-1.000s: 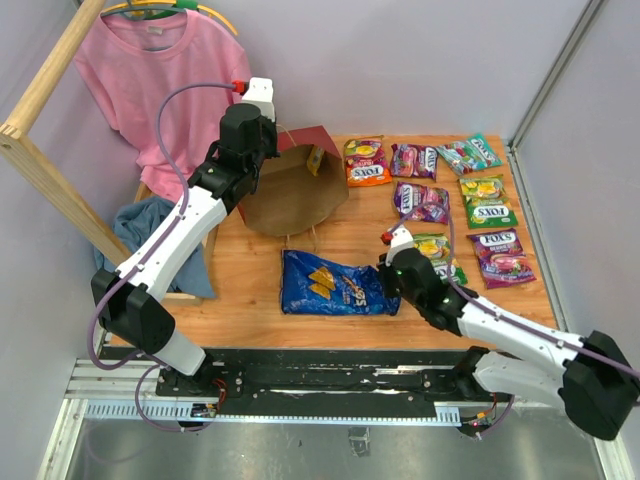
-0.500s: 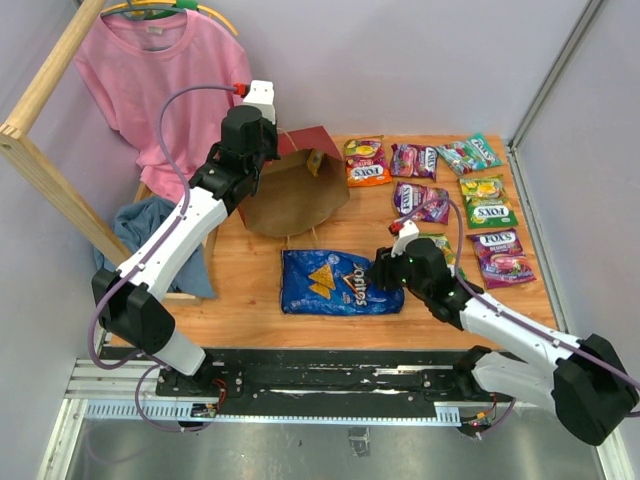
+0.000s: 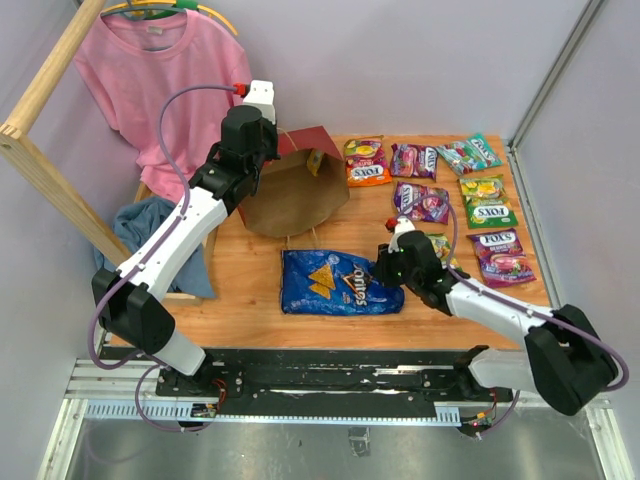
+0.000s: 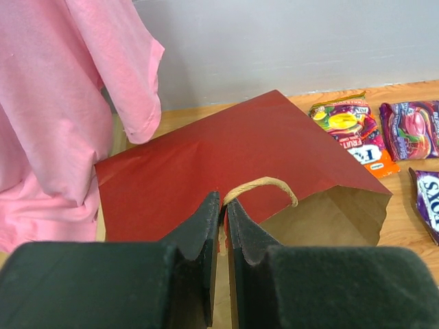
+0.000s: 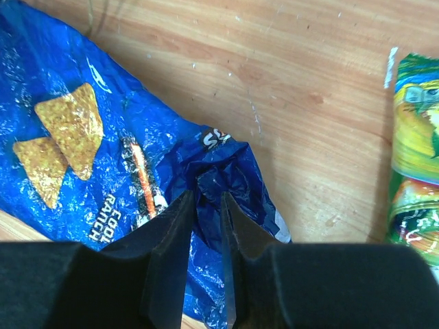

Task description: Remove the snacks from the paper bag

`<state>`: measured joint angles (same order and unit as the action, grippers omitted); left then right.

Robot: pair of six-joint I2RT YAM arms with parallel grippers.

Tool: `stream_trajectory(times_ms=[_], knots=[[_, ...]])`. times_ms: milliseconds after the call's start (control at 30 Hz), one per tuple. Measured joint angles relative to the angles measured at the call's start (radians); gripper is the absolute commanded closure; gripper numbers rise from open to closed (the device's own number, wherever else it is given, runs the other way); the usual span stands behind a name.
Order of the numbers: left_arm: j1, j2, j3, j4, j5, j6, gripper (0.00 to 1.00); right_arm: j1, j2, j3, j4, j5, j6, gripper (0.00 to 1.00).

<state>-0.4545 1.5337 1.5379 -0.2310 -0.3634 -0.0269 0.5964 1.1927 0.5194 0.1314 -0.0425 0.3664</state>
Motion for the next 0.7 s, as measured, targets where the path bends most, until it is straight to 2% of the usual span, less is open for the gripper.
stream_trajectory(times_ms=[200,300,333,433,500,567,700], knots=[[0.000,0.000,-0.001,0.000,0.000,0.000,0.86,-0.008,0.088,0.010,0.018,-0.040,0.016,0.73],[0.000,0.000,-0.001,-0.002,0.000,0.000,0.81,-0.008,0.111,0.014,0.026,-0.049,0.022,0.71],[0.000,0.000,-0.001,-0.002,0.000,0.000,0.76,-0.010,0.119,0.015,0.028,-0.053,0.023,0.69],[0.000,0.000,-0.001,-0.004,0.000,0.004,0.38,-0.020,0.142,0.021,0.030,-0.062,0.026,0.64],[0.000,0.000,-0.001,-0.006,0.000,0.004,0.22,-0.026,0.156,0.024,0.031,-0.062,0.029,0.63],[0.000,0.000,-0.001,-0.010,-0.001,0.002,0.16,-0.027,0.166,0.026,0.033,-0.062,0.029,0.63],[0.000,0.000,0.003,-0.016,-0.009,0.000,0.11,-0.027,0.179,0.027,0.037,-0.062,0.029,0.67]])
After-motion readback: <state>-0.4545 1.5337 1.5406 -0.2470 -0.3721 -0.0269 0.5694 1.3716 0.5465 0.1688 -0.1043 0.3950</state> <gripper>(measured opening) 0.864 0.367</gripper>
